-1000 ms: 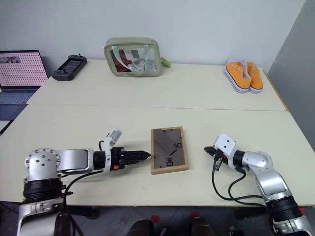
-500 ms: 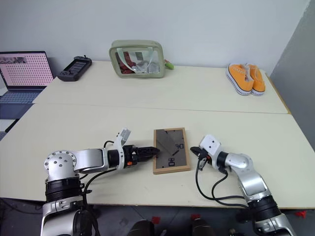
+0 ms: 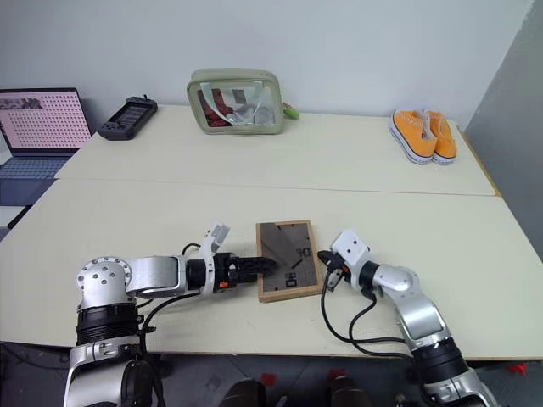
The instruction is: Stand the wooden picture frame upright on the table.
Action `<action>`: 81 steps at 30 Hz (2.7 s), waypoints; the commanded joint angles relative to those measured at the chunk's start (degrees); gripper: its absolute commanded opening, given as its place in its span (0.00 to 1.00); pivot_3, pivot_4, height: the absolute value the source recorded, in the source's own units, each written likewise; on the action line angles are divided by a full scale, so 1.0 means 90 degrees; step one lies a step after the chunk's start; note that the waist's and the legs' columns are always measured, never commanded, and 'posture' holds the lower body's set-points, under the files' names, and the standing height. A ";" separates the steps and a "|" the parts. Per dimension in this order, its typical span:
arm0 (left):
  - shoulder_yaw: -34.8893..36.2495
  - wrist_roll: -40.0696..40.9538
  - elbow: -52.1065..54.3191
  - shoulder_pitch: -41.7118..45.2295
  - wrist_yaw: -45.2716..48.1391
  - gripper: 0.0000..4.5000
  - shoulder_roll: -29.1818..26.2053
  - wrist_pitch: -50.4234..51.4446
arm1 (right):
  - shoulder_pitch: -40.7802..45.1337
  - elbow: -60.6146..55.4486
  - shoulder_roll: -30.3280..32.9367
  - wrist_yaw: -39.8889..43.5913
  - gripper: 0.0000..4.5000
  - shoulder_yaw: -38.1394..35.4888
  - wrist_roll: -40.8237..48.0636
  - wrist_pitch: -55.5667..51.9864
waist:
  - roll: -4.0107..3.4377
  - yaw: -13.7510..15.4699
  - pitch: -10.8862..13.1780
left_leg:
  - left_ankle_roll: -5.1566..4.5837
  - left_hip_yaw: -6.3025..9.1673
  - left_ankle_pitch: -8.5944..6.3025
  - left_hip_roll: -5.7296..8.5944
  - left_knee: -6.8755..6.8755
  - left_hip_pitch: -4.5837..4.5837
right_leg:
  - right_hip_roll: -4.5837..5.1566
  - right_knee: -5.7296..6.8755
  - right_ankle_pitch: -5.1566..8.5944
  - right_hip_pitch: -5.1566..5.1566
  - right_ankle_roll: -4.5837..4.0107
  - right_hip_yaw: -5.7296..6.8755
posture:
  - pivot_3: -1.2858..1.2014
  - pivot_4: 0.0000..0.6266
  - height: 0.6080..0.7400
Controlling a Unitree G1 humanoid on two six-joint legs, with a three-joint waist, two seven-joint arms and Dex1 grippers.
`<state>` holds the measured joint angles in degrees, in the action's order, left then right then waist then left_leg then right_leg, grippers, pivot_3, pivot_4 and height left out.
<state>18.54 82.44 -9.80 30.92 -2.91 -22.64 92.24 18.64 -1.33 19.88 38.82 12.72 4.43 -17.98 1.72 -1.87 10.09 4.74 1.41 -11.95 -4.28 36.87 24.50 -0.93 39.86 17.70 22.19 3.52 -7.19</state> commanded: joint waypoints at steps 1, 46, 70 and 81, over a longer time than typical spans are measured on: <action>-0.0195 0.0873 0.0001 -0.0004 0.0172 0.74 -0.0231 0.0029 | 0.0225 -0.0170 -0.0133 -0.0082 0.00 0.0029 0.0000 0.0054 | 0.0000 0.0001 0.0000 | 0.0000 0.0000 0.0000 0.0000 0.0000 0.0000 | 0.0000 0.0001 0.0000 0.0000 0.0000 0.0000 | 0.52 0.24 1.00; -0.0500 -0.0762 0.0765 0.0695 0.1933 0.29 -0.1644 -0.2765 | 0.0750 -0.0245 0.1084 0.0250 0.00 -0.1501 0.0761 -0.0107 | -0.0007 0.0013 0.0014 | 0.0001 0.0004 0.0001 0.0000 -0.0017 0.0026 | 0.0000 -0.0041 0.0004 0.0011 -0.0005 0.0012 | 0.52 0.24 1.00; -0.1400 -0.2556 0.2127 0.1464 0.4599 0.29 -0.1940 -0.3442 | 0.2937 -0.2150 -0.0422 -0.1118 0.54 -0.1859 0.3470 -0.2912 | -0.0016 0.0000 0.0019 | 0.0004 0.0004 0.0004 -0.0012 -0.0076 0.0030 | -0.0001 -0.0086 0.0003 0.0017 -0.0006 0.0024 | 0.52 0.24 1.00; -0.1639 -0.3282 0.1478 0.1738 0.5013 0.29 -0.1713 -0.3735 | 0.2917 -0.2186 -0.0888 -0.1487 0.54 -0.1674 0.3591 -0.3026 | -0.0016 -0.0002 0.0020 | 0.0004 0.0004 0.0005 -0.0014 -0.0080 0.0030 | -0.0002 -0.0086 0.0004 0.0020 -0.0006 0.0027 | 0.52 0.24 1.00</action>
<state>3.65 54.52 4.20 43.95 40.38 -38.58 61.49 43.78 -18.97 12.64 26.51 -2.46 35.21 -45.12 1.57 -1.88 10.27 4.77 1.45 -11.90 -4.41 36.15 24.77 -0.95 39.09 17.74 22.37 3.46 -6.94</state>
